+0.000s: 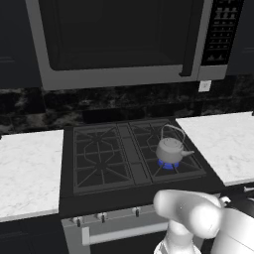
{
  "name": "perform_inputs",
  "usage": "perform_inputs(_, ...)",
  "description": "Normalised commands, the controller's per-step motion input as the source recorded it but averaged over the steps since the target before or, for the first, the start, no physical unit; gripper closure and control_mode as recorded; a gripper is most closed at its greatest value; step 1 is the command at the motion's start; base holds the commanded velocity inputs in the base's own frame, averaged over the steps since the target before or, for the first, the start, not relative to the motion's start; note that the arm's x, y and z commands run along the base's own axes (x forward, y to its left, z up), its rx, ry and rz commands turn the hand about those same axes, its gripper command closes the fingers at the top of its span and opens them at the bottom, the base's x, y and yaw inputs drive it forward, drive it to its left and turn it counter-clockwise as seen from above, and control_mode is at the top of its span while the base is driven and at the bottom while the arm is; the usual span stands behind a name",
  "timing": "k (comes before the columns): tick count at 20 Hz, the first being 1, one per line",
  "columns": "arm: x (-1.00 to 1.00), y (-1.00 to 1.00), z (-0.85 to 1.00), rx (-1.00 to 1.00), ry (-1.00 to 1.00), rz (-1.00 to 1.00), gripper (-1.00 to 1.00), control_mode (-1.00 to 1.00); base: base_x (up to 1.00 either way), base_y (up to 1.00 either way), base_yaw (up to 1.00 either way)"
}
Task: Turn off the front right burner of the stove.
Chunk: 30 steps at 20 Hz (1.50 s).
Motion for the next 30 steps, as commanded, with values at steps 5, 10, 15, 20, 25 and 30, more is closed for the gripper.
perform_inputs(5,0.23,-0.10,-0.02,0.00,0.00,0.00,-1.00,-1.00,0.00,0.00,0.00)
perform_inputs(10,0.12,-0.18,-0.12,0.00,0.00,0.00,-1.00,-1.00,0.00,0.00,0.00)
perform_inputs(15,0.03,-0.04,-0.38,-0.07,0.00,0.00,-1.00,-1.00,0.00,0.00,0.00)
perform_inputs(20,0.00,-0.01,-0.12,-0.02,0.00,0.00,-1.00,-1.00,0.00,0.00,0.00)
perform_inputs(25,-0.01,-0.02,-0.07,-0.02,-0.06,0.00,-1.00,-1.00,0.00,0.00,0.00)
perform_inputs(30,-0.12,-0.03,-0.12,-0.04,-0.28,0.00,-1.00,-1.00,0.00,0.00,0.00)
